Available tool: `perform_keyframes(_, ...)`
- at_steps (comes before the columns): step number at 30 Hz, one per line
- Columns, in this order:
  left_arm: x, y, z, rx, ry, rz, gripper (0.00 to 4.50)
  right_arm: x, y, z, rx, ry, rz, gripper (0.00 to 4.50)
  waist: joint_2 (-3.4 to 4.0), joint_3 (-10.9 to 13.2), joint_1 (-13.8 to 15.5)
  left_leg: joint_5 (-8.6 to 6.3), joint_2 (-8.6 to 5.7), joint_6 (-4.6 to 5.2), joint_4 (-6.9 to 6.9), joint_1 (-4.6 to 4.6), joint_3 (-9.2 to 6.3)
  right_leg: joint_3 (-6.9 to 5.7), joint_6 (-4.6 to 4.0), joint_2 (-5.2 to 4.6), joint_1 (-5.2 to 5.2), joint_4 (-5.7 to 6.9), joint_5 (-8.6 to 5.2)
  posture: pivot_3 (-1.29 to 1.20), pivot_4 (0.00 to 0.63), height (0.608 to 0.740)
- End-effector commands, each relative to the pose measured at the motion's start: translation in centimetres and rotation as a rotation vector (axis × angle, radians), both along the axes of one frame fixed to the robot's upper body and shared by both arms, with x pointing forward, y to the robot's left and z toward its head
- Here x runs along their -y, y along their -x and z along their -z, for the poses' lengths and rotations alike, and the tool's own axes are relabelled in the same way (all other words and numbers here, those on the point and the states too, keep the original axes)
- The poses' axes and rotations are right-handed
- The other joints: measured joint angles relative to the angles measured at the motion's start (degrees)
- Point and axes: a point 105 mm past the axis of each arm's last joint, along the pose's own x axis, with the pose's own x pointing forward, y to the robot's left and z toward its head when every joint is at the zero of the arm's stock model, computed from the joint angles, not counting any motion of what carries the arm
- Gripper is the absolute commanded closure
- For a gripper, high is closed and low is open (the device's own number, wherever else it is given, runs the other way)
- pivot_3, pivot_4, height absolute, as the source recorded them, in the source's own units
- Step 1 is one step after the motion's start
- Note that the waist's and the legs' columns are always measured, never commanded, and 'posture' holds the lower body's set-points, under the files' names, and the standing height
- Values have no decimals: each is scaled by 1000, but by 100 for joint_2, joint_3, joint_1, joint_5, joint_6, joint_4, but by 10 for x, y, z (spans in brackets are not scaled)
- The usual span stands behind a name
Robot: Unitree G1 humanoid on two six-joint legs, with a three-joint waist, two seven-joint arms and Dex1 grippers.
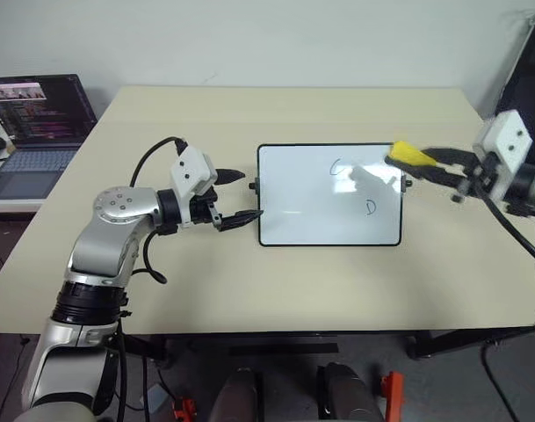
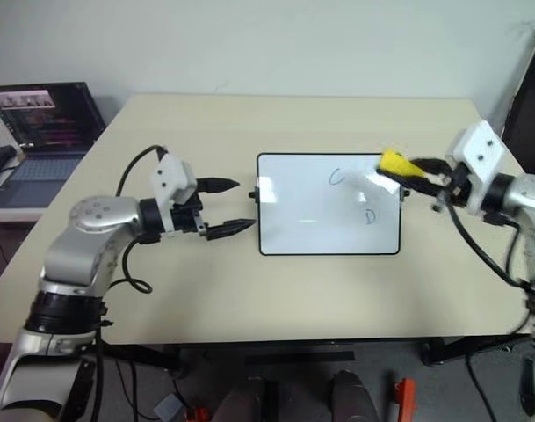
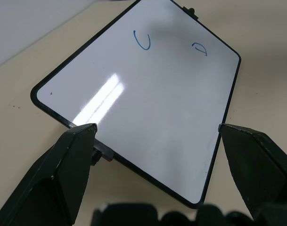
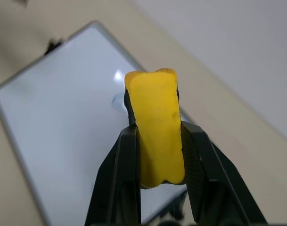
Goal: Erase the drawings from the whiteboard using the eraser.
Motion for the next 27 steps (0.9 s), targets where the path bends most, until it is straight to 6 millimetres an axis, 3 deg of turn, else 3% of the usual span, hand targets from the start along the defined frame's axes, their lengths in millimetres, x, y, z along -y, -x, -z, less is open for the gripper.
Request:
perform_keyframes(1,2,4,-11,52,-2,22,0,-26,-20,2,94,-57,47,3646,0,0,-19,0,2,0,-1,2,-2,0,-1,2,0,3,0,0,150,740)
perform_keyframes(4,6,6,-9,48,-1,28,0,-45,-36,20,111,-71,95,3647,0,0,-13,1,-2,-1,-1,-1,-5,-1,-1,1,-2,7,1,0,150,740)
perform_keyframes(10,1,10,-7,35,-9,10,0,-50,-56,29,162,-124,223,3647,0,0,38,0,-7,-1,-4,-9,-9,-1,1,-3,-8,6,3,0,150,740)
perform_keyframes(15,-1,11,-6,33,-11,2,0,-43,-62,38,158,-110,282,3647,0,0,35,0,-6,-1,-4,-6,-10,-3,1,-1,-7,8,3,0,150,740)
perform_keyframes(19,-2,12,-6,30,-11,-3,0,-36,-66,56,116,-18,323,3647,0,0,32,0,-6,-1,-3,-5,-10,-2,1,-1,-7,10,3,0,150,740)
perform_keyframes(27,-5,10,-4,24,-11,-26,0,-53,-66,97,-20,58,295,3650,-4,-4,-6,1,-4,0,1,9,-9,-2,0,1,5,12,4,0,150,740)
